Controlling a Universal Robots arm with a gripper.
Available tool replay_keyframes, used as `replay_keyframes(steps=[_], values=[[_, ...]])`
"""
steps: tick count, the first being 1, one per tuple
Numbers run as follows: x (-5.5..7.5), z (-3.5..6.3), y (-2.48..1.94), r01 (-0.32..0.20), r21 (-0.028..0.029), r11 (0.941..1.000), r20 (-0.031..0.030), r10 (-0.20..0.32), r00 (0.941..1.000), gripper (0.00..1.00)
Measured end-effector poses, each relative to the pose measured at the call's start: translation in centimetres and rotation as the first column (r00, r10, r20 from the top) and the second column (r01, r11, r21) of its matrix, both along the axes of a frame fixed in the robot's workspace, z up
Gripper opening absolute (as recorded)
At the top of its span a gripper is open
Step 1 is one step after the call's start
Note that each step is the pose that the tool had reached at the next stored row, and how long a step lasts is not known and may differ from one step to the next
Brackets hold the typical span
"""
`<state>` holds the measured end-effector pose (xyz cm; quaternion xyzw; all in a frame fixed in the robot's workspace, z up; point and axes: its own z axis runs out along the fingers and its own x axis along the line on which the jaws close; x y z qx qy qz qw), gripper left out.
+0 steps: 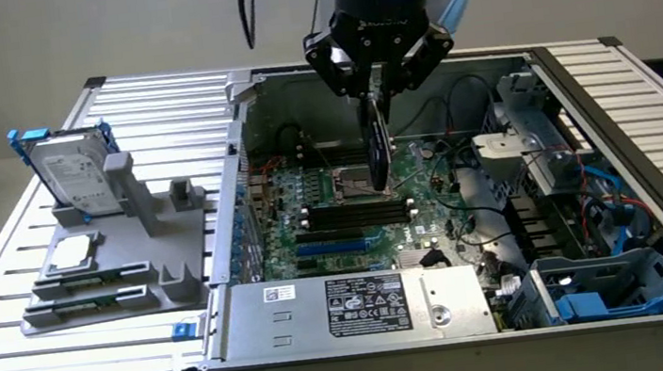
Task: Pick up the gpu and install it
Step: 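Pick up the gpu and move the gpu toward the slot, then insert the gpu into the slot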
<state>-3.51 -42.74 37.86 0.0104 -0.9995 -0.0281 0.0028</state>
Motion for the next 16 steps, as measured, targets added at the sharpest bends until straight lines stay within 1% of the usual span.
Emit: replay_keyframes(steps=[13,16], values=[[0.01,-0.02,0.02,-0.002,0.0003,1.0000,0.0001,0.002,1.0000,0.26],[0.00,-0.04,0.02,-0.052,0.0002,0.9987,0.0001,0.052,0.9987,0.26]])
